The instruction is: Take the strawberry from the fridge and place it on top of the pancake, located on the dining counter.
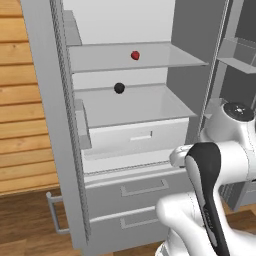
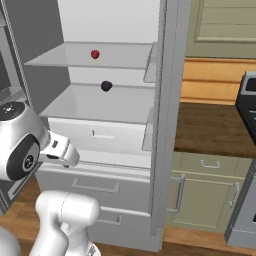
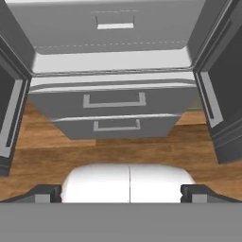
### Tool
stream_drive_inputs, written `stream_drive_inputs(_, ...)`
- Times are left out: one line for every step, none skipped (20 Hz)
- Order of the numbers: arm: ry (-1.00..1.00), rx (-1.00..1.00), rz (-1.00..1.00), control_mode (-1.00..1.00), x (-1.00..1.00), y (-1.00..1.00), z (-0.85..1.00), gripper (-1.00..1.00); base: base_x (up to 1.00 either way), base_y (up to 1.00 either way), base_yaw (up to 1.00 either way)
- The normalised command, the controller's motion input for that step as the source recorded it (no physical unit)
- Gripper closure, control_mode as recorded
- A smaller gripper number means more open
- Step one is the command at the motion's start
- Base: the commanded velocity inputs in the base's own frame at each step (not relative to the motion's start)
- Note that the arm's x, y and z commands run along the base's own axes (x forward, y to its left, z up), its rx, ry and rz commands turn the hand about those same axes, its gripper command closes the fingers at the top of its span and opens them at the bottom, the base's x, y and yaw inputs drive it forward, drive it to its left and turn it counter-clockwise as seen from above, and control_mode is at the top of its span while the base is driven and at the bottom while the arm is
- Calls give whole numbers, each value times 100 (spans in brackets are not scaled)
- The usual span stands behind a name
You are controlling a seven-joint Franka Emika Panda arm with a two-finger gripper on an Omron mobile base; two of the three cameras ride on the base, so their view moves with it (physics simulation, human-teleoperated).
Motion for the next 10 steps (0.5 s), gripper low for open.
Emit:
stream_drive_inputs(0,0,0,100,0,0,0,-100,34,19,0)
stream_drive_inputs(0,0,0,100,0,0,0,-100,49,21,0)
stream_drive_inputs(0,0,0,100,0,0,0,-100,51,20,0)
stream_drive_inputs(0,0,0,100,0,0,0,-100,51,20,0)
stream_drive_inputs(0,0,0,100,0,0,0,-100,50,24,0)
stream_drive_inputs(0,0,0,100,0,0,0,-100,46,26,0)
stream_drive_inputs(0,0,0,100,0,0,0,-100,44,36,0)
stream_drive_inputs(0,0,0,100,0,0,0,-100,41,34,0)
stream_drive_inputs(0,0,0,100,0,0,0,-100,44,36,0)
stream_drive_inputs(0,0,0,100,0,0,0,-100,46,36,0)
